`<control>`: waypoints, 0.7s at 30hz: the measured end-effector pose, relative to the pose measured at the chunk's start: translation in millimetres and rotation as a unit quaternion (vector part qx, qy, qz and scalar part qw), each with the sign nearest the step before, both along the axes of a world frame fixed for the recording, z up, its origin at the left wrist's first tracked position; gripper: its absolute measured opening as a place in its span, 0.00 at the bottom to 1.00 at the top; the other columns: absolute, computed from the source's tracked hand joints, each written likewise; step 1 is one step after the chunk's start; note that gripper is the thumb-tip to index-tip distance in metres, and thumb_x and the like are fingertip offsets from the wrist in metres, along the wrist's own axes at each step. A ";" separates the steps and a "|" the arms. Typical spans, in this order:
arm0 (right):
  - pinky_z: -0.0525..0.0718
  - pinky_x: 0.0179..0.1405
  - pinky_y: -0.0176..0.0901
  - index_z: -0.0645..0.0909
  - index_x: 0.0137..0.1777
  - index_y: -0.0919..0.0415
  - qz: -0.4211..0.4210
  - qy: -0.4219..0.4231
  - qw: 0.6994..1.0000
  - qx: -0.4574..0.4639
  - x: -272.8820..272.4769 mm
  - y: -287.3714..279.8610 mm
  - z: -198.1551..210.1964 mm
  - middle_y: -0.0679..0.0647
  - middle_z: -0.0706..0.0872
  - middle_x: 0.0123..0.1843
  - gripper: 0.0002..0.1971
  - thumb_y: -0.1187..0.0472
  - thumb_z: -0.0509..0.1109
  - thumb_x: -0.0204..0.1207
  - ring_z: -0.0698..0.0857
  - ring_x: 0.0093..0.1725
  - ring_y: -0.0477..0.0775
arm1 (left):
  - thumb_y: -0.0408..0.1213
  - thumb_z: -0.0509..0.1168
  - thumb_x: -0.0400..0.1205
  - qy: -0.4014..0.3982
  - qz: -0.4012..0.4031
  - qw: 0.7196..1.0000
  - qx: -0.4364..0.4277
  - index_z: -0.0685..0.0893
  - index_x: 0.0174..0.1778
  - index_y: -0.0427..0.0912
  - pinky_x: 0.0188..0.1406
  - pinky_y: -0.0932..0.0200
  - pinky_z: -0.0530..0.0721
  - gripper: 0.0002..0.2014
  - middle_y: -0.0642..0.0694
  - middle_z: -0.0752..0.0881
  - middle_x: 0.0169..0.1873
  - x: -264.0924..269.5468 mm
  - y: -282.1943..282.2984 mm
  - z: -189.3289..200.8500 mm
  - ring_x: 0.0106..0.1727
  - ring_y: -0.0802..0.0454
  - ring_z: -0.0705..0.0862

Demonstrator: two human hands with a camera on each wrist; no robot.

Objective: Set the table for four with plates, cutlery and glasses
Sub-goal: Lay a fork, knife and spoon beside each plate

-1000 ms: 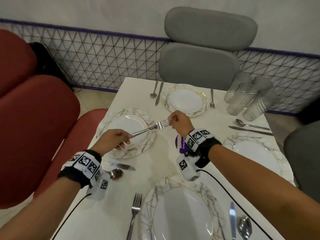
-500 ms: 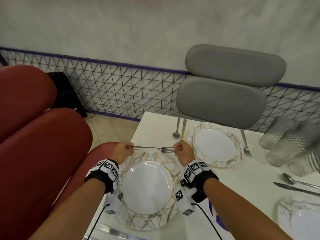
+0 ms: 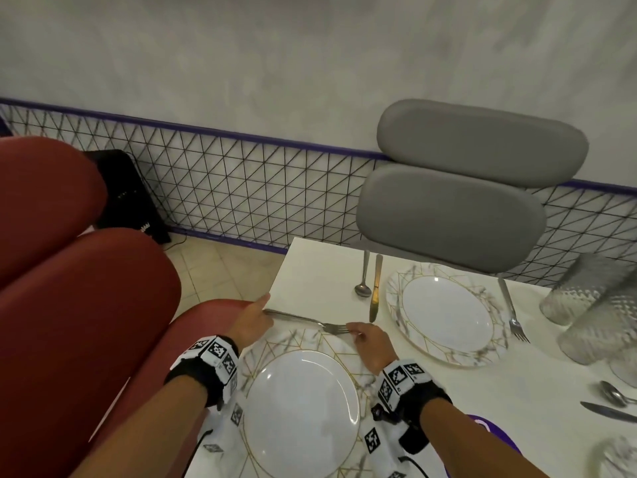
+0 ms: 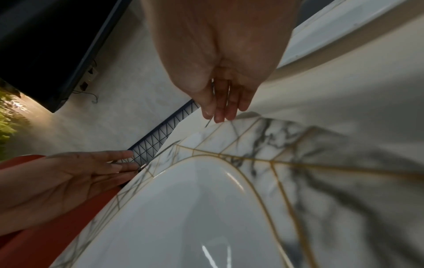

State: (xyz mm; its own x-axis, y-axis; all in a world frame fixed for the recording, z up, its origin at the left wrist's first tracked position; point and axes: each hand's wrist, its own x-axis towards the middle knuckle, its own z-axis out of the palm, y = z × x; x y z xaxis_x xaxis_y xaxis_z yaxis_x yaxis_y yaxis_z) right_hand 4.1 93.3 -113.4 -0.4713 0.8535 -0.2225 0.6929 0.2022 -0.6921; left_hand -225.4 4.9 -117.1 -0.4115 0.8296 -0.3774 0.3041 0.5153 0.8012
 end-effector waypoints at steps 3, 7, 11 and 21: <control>0.67 0.69 0.31 0.76 0.69 0.64 0.008 -0.008 1.000 -0.006 1.8 -2.4 -1.8 0.58 0.79 0.71 0.19 0.70 0.53 0.82 0.76 0.71 0.54 | 0.20 0.54 0.82 0.013 -0.013 1.000 -0.006 0.60 0.80 0.37 0.73 0.57 0.68 0.28 0.42 0.71 0.73 -4.5 -3.4 -4.6 0.74 0.45 0.70; 0.67 0.61 0.26 0.76 0.69 0.62 0.015 0.009 1.000 -0.003 5.4 -3.5 -6.0 0.60 0.81 0.68 0.19 0.71 0.54 0.81 0.78 0.69 0.55 | 0.16 0.51 0.79 0.109 -0.019 0.994 -0.014 0.70 0.76 0.39 0.78 0.56 0.65 0.29 0.39 0.71 0.75 -9.8 -10.2 -14.5 0.77 0.43 0.69; 0.69 0.60 0.27 0.78 0.68 0.63 0.025 0.004 1.000 0.002 7.7 -4.9 -10.3 0.61 0.81 0.66 0.20 0.73 0.53 0.81 0.79 0.66 0.56 | 0.18 0.50 0.78 0.190 -0.077 0.977 -0.054 0.70 0.76 0.48 0.71 0.52 0.74 0.32 0.42 0.68 0.77 -12.1 -18.6 -24.4 0.74 0.41 0.71; 0.73 0.72 0.52 0.76 0.70 0.60 0.064 -0.021 0.998 0.013 3.0 0.4 -18.4 0.60 0.80 0.69 0.23 0.74 0.52 0.79 0.74 0.70 0.62 | 0.18 0.50 0.78 0.240 -0.102 0.963 -0.071 0.58 0.82 0.49 0.73 0.53 0.71 0.36 0.42 0.67 0.77 -12.0 -13.8 -27.9 0.74 0.43 0.69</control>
